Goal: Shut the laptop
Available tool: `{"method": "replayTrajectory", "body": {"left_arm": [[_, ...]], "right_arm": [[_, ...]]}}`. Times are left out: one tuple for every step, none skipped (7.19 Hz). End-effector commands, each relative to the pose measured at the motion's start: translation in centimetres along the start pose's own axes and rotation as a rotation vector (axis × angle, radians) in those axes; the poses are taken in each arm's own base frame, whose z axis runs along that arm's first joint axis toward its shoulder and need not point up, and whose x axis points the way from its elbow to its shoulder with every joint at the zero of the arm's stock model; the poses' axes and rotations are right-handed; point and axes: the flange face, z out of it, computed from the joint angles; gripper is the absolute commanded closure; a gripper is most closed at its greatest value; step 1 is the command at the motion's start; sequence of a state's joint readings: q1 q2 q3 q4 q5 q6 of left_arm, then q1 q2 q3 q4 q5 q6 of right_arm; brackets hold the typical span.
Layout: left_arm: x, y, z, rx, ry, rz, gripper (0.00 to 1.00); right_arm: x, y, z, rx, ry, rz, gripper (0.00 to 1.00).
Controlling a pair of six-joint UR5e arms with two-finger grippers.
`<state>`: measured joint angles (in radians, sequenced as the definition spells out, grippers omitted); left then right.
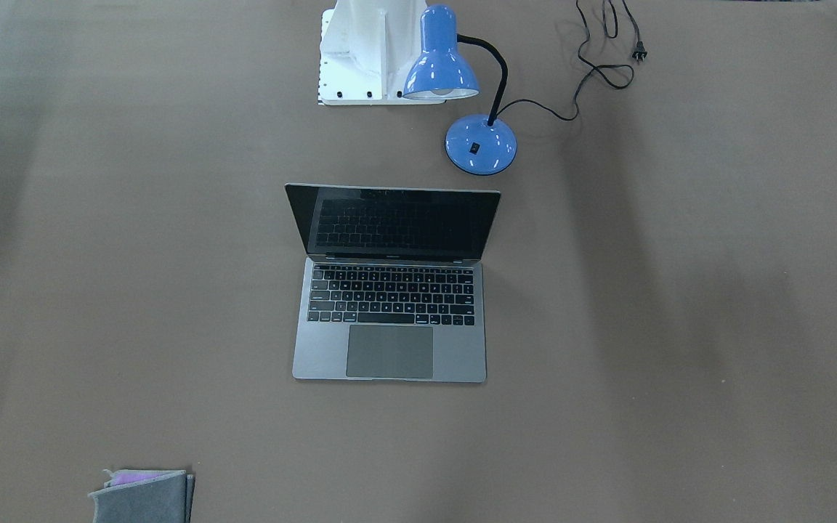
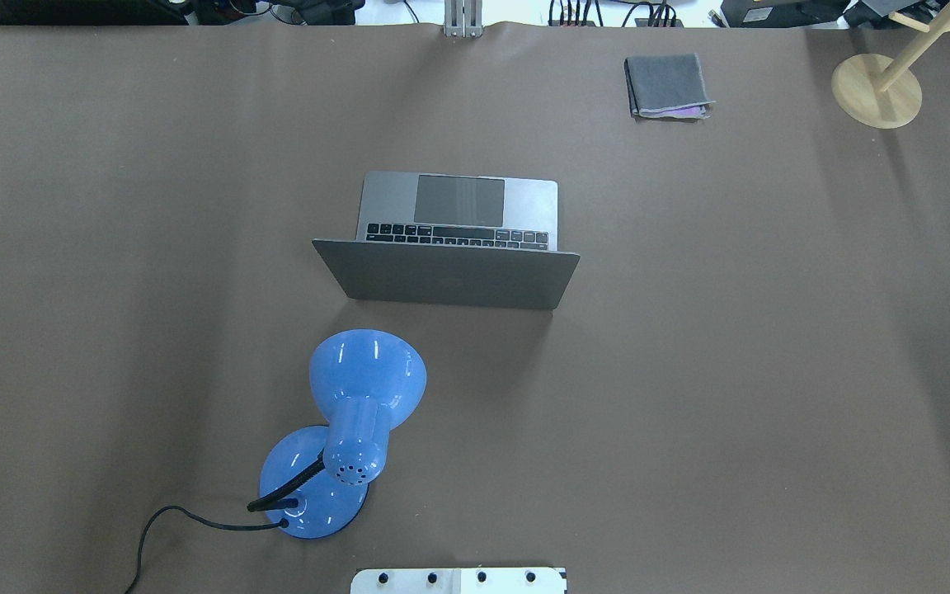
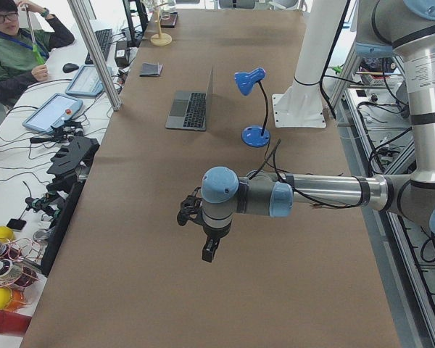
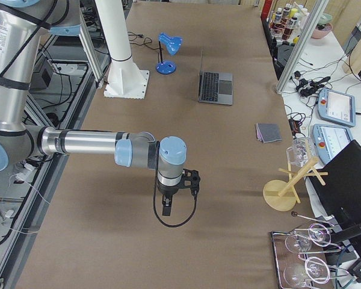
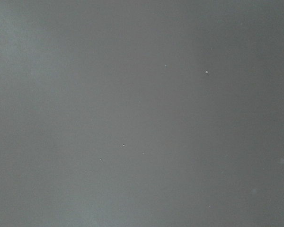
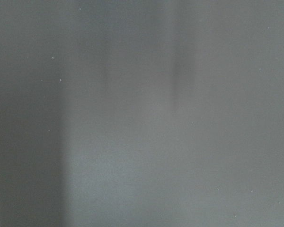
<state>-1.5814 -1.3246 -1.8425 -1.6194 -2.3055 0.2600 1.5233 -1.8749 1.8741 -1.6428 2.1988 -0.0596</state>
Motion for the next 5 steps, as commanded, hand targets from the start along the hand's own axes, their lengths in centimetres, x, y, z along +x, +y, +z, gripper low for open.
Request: {"method": "replayTrajectory", "body": {"left_arm": [[0.1, -0.4, -0.1, 0.005, 0.002, -0.001, 0.01], [0.3, -0.6, -0.4, 0.013, 0.0, 0.004, 0.01], [0.4, -1.2, -0.8, 0.023, -0.001, 0.012, 0.01], [0.7, -2.2, -1.3, 0.036, -0.005, 0.024, 0.01], [1.0, -3.5, -2.1, 0.056, -0.01, 0.043, 0.01]], "right_arm": [[-0.9, -0.9, -1.2, 0.029, -0.008, -0.024, 0.0], [-2.3, -1.9, -3.2, 0.074, -0.006, -0.051, 0.0], [-3.4, -3.1, -4.8, 0.109, -0.002, -0.074, 0.0], [-4.2, -3.9, -5.6, 0.128, -0.021, -0.089, 0.0], [-5.0, -4.7, -6.6, 0.149, -0.046, -0.105, 0.0]]}}
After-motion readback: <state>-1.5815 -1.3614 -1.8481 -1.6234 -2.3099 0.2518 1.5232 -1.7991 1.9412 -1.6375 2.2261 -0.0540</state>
